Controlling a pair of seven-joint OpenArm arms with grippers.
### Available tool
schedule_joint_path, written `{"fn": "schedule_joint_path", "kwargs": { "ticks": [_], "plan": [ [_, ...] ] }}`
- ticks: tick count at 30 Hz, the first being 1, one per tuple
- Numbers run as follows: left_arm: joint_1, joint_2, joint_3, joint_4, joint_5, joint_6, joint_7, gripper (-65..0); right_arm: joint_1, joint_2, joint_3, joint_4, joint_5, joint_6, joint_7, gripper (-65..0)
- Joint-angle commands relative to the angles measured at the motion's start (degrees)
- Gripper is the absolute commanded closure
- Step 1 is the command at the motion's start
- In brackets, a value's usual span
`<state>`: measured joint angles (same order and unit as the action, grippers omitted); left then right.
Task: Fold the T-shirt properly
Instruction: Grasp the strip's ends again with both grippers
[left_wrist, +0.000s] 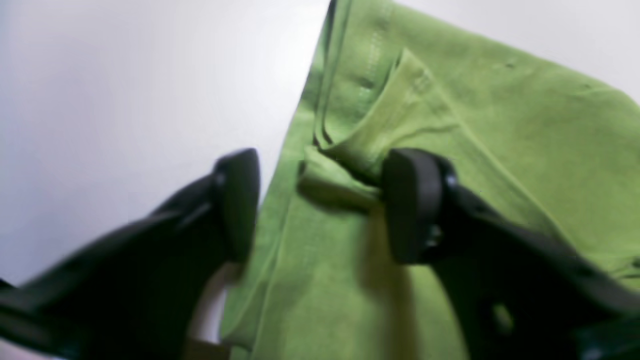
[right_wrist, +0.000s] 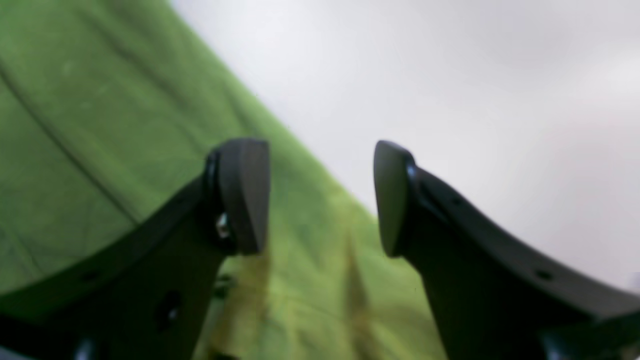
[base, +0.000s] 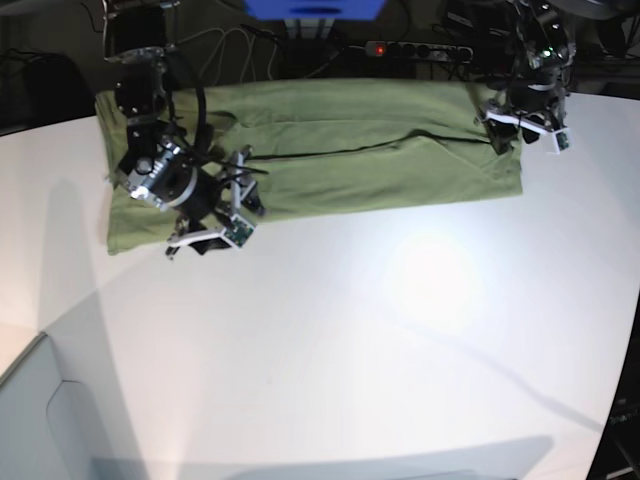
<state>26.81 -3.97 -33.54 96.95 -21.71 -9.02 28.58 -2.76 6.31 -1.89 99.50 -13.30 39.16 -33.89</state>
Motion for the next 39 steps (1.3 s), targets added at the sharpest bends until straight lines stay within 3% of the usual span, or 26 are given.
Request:
{"fn": "schedule_joint_path", "kwargs": {
  "ticks": [1,12,20,24,33,35,39],
  "plan": [
    [0.1,-0.5,-0.2,0.9,-0.4,0.0,-1.1,-29.5,0.7,0.1,0.8,2.0,0.7,0.8,1.2,-31.7],
    [-1.3,-0.5,-0.2,-0.5,-0.4,0.0,-1.1,-13.7,-3.3,0.3,10.2,9.0,0.7,0.8,1.2,-31.7],
    [-1.8,-0.7,2.1,-2.8,-0.5,-0.1,-1.4,-11.6,-6.6,1.4,16.4,10.6,0.7,0.8,1.2,-31.7],
    [-1.9,-0.6,2.5,-2.5,-0.5,-0.1,-1.4,0.0,-6.9,1.3,19.3,10.6,0.7,0.8,1.2,-31.7],
    [-2.0,-0.9,2.4,-2.1,-0.4,0.4,-1.1,-1.5,-7.7,1.3,19.8,10.7,0.7,0.8,1.2,-31.7],
    [-1.9,-0.9,2.3,-1.1,-0.4,0.4,-1.1,-7.0,-7.7,1.3,19.6,10.7,0.7,0.8,1.2,-31.7],
    [-1.4,-0.8,2.3,1.7,-0.4,0.4,-1.0,-24.6,-7.7,1.3,19.5,10.7,0.7,0.8,1.2,-31.7]
  ]
}}
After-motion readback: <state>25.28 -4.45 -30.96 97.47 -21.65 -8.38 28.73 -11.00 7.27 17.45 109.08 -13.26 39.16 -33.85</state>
